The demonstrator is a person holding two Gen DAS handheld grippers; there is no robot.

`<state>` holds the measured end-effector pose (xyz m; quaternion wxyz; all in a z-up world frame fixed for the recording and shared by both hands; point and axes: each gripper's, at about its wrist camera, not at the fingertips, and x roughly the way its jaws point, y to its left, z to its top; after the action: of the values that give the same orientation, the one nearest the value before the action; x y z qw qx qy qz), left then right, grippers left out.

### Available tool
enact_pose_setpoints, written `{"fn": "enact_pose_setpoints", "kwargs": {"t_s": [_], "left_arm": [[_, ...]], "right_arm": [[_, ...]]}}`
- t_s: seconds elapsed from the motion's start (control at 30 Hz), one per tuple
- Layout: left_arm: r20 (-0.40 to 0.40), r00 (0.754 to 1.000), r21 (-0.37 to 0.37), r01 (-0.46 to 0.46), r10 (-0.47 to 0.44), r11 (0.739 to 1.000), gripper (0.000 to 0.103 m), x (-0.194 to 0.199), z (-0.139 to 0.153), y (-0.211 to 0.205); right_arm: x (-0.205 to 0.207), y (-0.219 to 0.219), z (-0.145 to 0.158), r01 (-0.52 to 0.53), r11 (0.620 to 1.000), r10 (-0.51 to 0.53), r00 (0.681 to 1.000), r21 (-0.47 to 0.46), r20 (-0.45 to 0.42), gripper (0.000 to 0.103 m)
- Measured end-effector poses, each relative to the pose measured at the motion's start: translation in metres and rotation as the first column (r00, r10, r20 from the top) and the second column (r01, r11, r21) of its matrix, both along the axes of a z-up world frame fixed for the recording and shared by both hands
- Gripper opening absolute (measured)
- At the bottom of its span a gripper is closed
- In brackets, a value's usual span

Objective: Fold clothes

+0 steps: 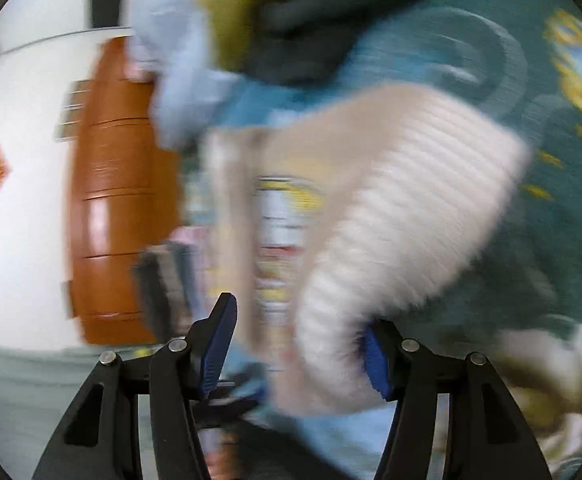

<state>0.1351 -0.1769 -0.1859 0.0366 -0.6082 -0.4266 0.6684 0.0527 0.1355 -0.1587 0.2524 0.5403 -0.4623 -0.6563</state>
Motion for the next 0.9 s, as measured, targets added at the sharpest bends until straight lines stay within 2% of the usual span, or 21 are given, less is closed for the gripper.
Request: {"fn": "enact_pose_setpoints", "kwargs": {"t_s": [0.07,0.17,0.27,0.4,0.47,0.53,0.6,0.67,0.7,0.8,0.9], "left_arm": [[-0.051,0.999,-0.028,-0.003,0.002,1.0,0.074,-0.002,0.009,0.002],[-0.156,0.987,-0.039,-0.053,0.046,0.998,0.074,0.002,0.026,-0.003],[-0.239,0.958,0.007,-0.163,0.16,0.987,0.074,0.018,0.039,-0.027],[-0.302,0.907,0.089,-0.279,0.292,0.956,0.074,0.027,0.045,-0.047],[-0.335,0.894,0.086,-0.286,0.298,0.954,0.078,0.025,0.049,-0.045],[-0.374,0.892,0.045,-0.258,0.256,0.965,0.08,0.022,0.057,-0.038],[-0.405,0.902,-0.033,-0.18,0.151,0.983,0.081,0.016,0.067,-0.023],[-0.415,0.909,-0.102,-0.094,0.044,0.99,0.081,0.006,0.072,-0.003],[-0.405,0.914,-0.144,-0.041,-0.021,0.989,0.081,0.0,0.073,0.009],[-0.34,0.93,-0.255,0.054,-0.142,0.965,0.081,-0.01,0.07,0.031],[-0.218,0.957,-0.329,0.114,-0.193,0.937,0.081,-0.025,0.052,0.042]], "right_arm": [[-0.013,-0.018,0.019,-0.046,0.999,0.045,0.997,-0.022,-0.063,0.061],[-0.036,-0.044,0.03,-0.099,0.995,0.096,0.991,-0.025,-0.096,0.061],[-0.064,-0.065,0.031,-0.125,0.991,0.121,0.989,-0.04,-0.09,0.061],[-0.103,-0.098,0.026,-0.17,0.985,0.168,0.983,-0.032,-0.071,0.061],[-0.12,-0.116,0.021,-0.175,0.985,0.174,0.983,-0.006,-0.053,0.061],[-0.134,-0.131,0.013,-0.162,0.987,0.162,0.987,0.009,-0.012,0.061],[-0.148,-0.143,0.006,-0.16,0.987,0.159,0.987,0.029,0.018,0.061],[-0.157,-0.152,0.005,-0.175,0.984,0.173,0.984,0.043,0.028,0.061],[-0.161,-0.155,0.006,-0.181,0.982,0.18,0.983,0.049,0.027,0.061],[-0.173,-0.159,0.011,-0.182,0.979,0.181,0.983,0.088,0.013,0.061],[-0.176,-0.155,0.015,-0.181,0.979,0.182,0.983,0.091,0.005,0.061]]}}
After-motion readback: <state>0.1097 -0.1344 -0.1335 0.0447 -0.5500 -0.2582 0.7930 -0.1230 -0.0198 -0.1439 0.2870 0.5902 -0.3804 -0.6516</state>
